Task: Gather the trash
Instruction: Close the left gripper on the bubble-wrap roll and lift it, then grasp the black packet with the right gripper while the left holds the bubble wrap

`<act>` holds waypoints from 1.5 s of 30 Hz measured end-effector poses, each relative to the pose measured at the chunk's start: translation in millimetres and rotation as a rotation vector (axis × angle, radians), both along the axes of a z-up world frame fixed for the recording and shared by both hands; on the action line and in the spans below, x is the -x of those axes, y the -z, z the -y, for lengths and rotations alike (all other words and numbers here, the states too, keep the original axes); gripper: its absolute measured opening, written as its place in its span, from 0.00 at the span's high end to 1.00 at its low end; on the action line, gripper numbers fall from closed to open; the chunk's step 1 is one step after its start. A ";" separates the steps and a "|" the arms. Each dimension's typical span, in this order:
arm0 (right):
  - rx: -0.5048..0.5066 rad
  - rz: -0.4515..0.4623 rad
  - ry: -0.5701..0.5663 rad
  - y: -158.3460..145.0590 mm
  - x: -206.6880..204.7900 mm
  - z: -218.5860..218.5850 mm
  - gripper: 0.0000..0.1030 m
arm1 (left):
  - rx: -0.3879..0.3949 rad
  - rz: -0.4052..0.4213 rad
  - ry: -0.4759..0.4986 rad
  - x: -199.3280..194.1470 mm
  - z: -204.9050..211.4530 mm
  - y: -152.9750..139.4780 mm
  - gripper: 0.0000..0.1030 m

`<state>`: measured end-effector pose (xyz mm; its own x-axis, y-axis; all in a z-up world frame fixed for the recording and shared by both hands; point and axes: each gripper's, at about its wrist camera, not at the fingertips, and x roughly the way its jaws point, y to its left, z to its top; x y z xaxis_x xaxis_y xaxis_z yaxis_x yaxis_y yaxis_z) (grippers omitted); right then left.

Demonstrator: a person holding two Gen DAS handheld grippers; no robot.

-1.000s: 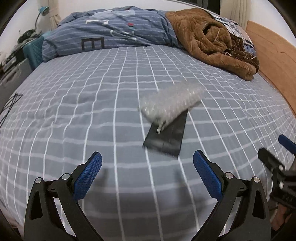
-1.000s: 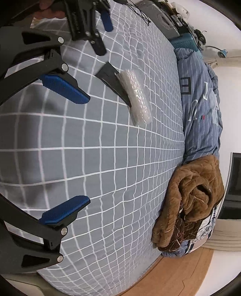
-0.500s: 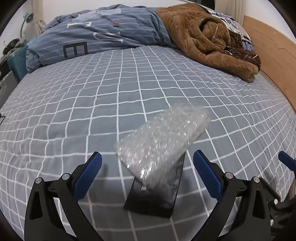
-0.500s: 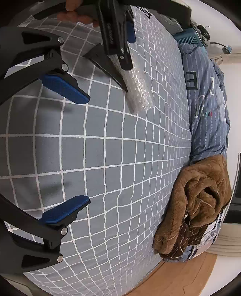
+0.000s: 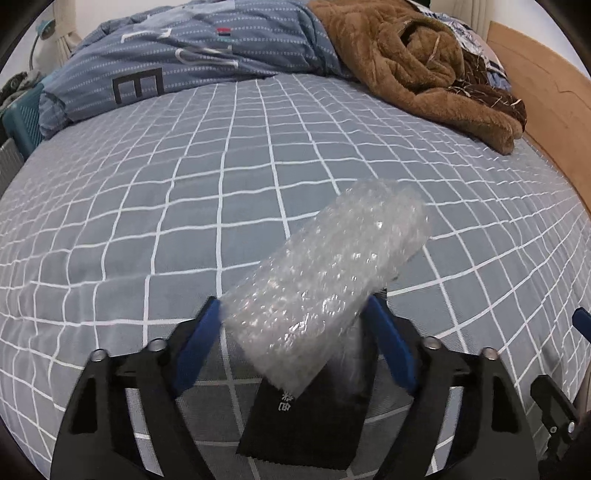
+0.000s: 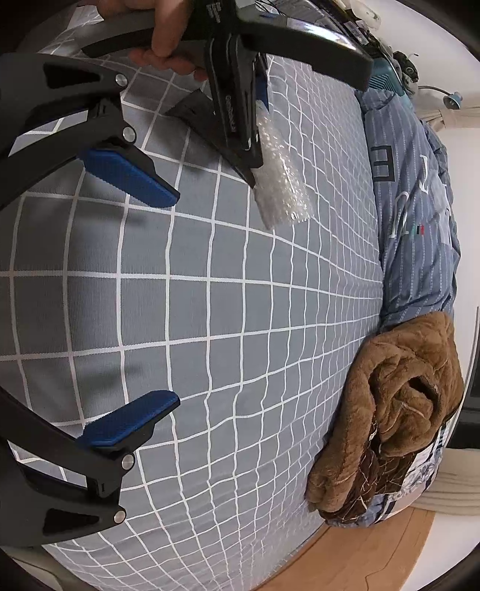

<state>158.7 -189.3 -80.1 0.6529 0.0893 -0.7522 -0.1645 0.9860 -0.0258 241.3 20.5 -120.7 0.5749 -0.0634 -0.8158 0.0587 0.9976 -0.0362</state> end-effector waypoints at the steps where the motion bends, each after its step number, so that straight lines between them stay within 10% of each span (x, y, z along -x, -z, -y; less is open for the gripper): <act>1: 0.000 0.000 -0.001 0.0 0.0 -0.9 0.08 | 0.009 0.001 -0.002 0.3 -1.2 -0.5 0.35; 8: -0.020 0.000 -0.011 -3.3 -0.8 -12.9 0.08 | 0.041 0.015 -0.033 8.2 -10.7 -11.1 0.55; 37: -0.104 -0.149 -0.126 33.4 -47.0 -143.6 0.08 | 0.016 0.075 -0.259 63.5 -122.9 -52.4 0.55; 45: -0.083 -0.146 -0.134 35.6 -52.6 -149.7 0.45 | 0.017 0.077 -0.253 60.2 -123.8 -52.5 0.55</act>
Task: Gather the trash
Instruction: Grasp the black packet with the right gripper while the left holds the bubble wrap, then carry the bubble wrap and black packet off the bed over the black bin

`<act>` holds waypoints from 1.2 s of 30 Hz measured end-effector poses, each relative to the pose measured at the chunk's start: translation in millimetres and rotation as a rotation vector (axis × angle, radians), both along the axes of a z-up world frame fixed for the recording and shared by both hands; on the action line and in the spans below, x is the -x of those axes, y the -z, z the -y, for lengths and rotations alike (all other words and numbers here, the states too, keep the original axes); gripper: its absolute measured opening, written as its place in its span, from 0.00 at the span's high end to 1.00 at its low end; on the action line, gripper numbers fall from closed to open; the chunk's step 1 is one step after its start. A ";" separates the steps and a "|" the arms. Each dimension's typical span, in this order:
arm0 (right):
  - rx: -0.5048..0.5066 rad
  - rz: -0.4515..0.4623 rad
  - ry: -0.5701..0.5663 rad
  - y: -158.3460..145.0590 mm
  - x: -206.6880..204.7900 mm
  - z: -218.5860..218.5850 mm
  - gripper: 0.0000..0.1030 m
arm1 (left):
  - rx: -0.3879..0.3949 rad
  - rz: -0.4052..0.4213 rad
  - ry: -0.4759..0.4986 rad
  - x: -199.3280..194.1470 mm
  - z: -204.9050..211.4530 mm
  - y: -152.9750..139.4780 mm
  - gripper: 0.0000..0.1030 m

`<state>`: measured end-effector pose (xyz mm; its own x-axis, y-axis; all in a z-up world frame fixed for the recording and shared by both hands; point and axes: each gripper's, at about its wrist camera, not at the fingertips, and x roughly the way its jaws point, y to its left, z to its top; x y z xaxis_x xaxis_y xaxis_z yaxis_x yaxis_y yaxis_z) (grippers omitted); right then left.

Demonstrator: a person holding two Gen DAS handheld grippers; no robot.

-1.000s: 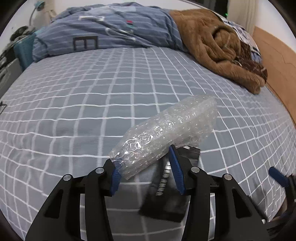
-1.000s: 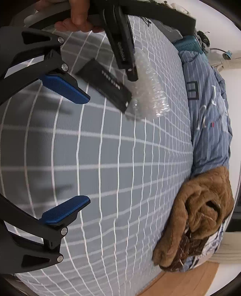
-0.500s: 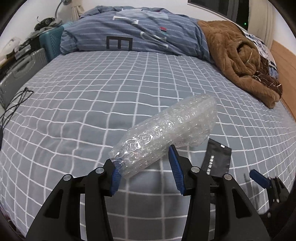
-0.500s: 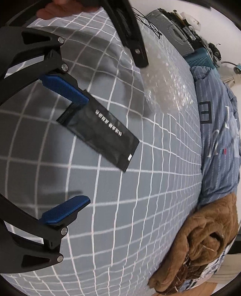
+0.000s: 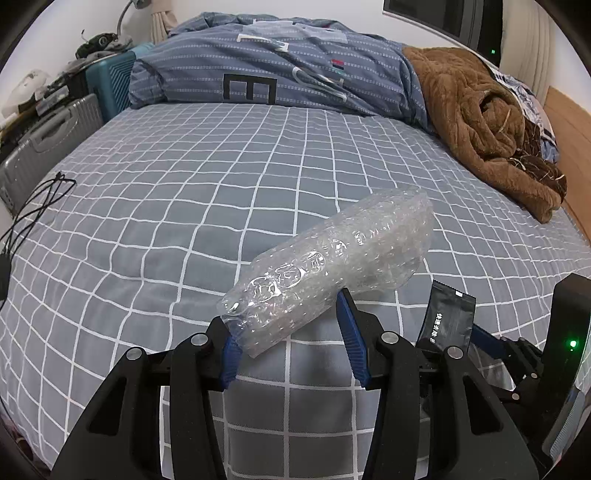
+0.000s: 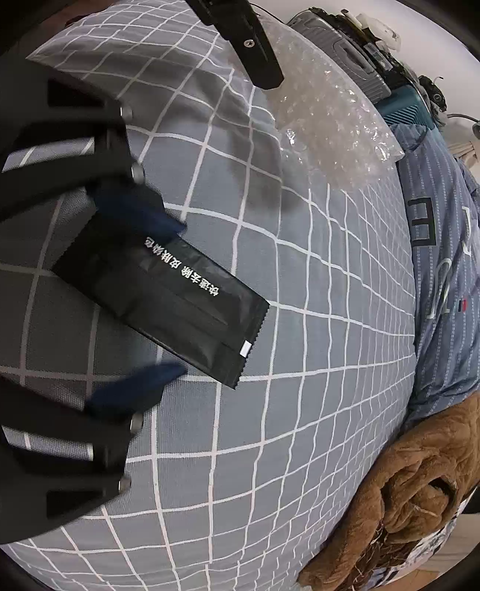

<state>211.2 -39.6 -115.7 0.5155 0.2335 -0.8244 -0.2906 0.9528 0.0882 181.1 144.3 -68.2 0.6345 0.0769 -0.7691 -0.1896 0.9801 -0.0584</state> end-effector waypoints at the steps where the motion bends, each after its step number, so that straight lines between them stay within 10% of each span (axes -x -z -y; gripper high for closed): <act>1: 0.006 0.004 0.003 -0.2 0.2 0.5 0.52 | 0.000 0.000 0.001 -1.1 0.2 -0.3 0.55; 10: -0.015 0.008 0.012 -8.6 1.6 10.2 0.91 | -0.009 -0.001 0.016 -2.2 7.0 0.2 0.55; 36: 0.006 0.111 0.010 -44.1 21.4 40.2 0.97 | -0.003 -0.007 0.046 7.7 33.5 1.6 0.55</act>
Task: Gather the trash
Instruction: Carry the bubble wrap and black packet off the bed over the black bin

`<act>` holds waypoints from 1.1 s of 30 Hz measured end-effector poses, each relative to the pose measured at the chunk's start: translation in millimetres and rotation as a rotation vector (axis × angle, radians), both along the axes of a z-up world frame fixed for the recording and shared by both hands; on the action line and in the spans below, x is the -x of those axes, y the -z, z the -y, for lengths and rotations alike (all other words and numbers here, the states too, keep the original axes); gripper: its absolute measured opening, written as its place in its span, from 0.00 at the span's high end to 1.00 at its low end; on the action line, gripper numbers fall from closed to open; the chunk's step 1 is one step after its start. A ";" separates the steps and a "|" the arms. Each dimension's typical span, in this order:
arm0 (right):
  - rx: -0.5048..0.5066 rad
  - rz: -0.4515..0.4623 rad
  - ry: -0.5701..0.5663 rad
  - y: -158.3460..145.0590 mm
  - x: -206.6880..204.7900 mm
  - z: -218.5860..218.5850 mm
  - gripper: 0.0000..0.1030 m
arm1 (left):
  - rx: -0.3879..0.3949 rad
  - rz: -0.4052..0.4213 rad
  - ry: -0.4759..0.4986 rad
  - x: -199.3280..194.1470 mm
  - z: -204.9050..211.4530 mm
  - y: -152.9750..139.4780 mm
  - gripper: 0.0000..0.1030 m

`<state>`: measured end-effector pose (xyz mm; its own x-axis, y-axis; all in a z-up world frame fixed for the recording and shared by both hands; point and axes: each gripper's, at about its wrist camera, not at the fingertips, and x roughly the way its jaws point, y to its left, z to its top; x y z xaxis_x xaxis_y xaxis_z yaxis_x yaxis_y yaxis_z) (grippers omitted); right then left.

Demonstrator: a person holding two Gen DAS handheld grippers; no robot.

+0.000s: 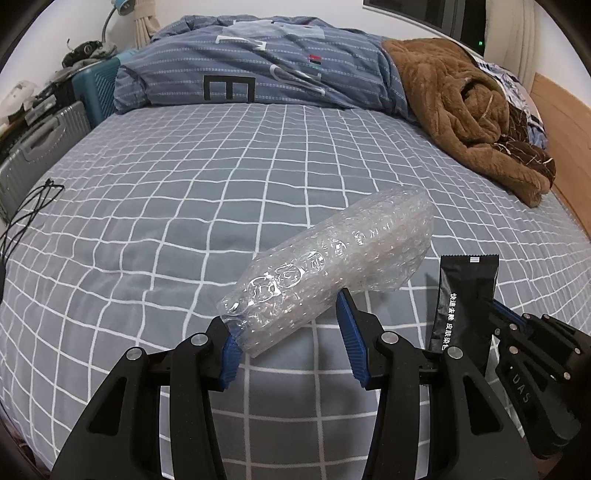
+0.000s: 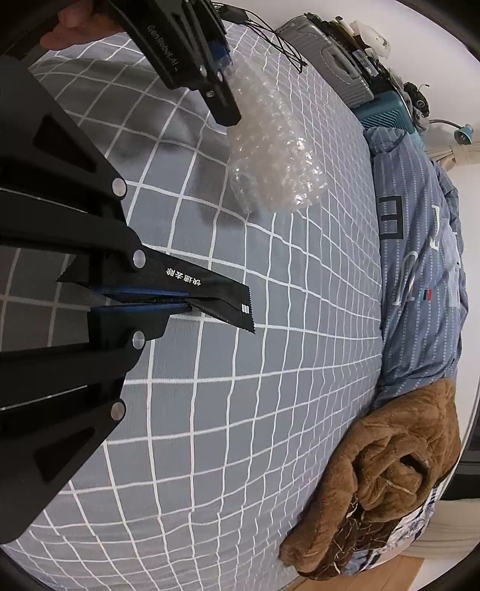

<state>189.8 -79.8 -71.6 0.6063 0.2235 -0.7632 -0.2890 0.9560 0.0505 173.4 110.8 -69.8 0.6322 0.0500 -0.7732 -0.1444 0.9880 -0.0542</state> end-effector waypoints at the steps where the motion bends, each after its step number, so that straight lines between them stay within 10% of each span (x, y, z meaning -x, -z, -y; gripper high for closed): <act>1: 0.000 0.002 0.000 -0.9 1.3 1.2 0.97 | 0.003 0.000 -0.001 1.8 1.0 0.2 0.55; 33: 0.027 0.062 0.029 -36.5 82.7 61.6 0.98 | 0.020 0.018 0.042 77.7 51.2 -12.2 0.55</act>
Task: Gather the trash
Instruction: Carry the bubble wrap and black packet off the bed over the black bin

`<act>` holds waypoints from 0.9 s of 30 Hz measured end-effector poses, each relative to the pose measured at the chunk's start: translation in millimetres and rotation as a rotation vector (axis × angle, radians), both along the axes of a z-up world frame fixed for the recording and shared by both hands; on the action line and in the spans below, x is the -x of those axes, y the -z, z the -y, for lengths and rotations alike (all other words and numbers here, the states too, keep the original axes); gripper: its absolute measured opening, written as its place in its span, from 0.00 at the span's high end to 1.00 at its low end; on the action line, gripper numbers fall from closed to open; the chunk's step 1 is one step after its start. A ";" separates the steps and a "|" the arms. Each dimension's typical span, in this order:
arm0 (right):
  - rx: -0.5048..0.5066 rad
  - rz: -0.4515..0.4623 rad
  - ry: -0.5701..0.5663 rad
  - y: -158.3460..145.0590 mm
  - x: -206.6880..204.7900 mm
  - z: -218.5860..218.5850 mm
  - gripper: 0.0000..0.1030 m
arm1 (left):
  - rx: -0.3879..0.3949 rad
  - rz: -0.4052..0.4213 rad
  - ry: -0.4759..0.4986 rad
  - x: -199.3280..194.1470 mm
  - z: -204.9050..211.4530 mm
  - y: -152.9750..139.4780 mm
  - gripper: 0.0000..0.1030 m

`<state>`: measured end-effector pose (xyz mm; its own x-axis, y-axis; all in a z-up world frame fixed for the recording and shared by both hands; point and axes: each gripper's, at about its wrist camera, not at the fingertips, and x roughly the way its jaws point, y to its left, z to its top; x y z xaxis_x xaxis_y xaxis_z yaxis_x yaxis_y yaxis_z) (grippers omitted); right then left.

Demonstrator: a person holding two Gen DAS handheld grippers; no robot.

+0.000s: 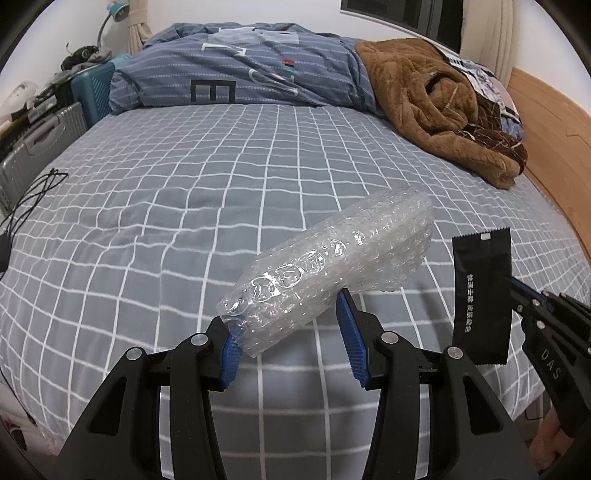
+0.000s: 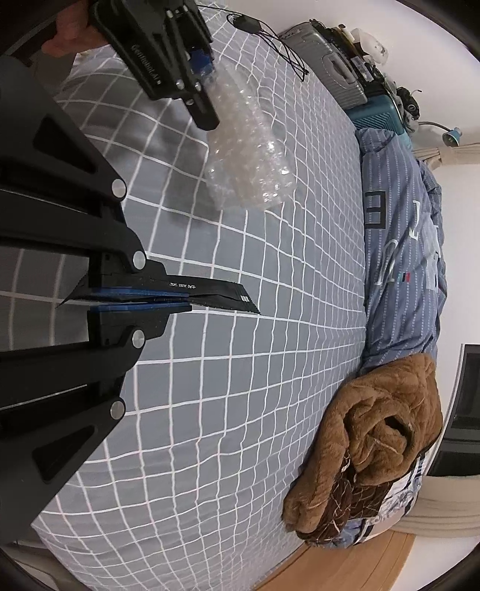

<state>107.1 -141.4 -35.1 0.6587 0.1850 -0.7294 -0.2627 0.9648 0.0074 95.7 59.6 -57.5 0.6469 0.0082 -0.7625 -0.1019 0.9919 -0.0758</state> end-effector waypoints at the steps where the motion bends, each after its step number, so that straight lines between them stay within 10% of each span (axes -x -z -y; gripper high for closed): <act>1: 0.000 0.001 0.000 -1.2 2.8 0.7 0.98 | 0.002 -0.001 0.002 5.6 1.7 0.0 0.55; 27: -0.010 0.017 0.006 -14.4 83.7 15.3 0.97 | -0.004 -0.002 0.014 102.6 23.4 -6.2 0.55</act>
<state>23.4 -156.7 -20.7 0.6720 0.1882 -0.7162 -0.2568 0.9664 0.0130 -6.8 36.3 -51.3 0.6453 0.0020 -0.7640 -0.0877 0.9936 -0.0714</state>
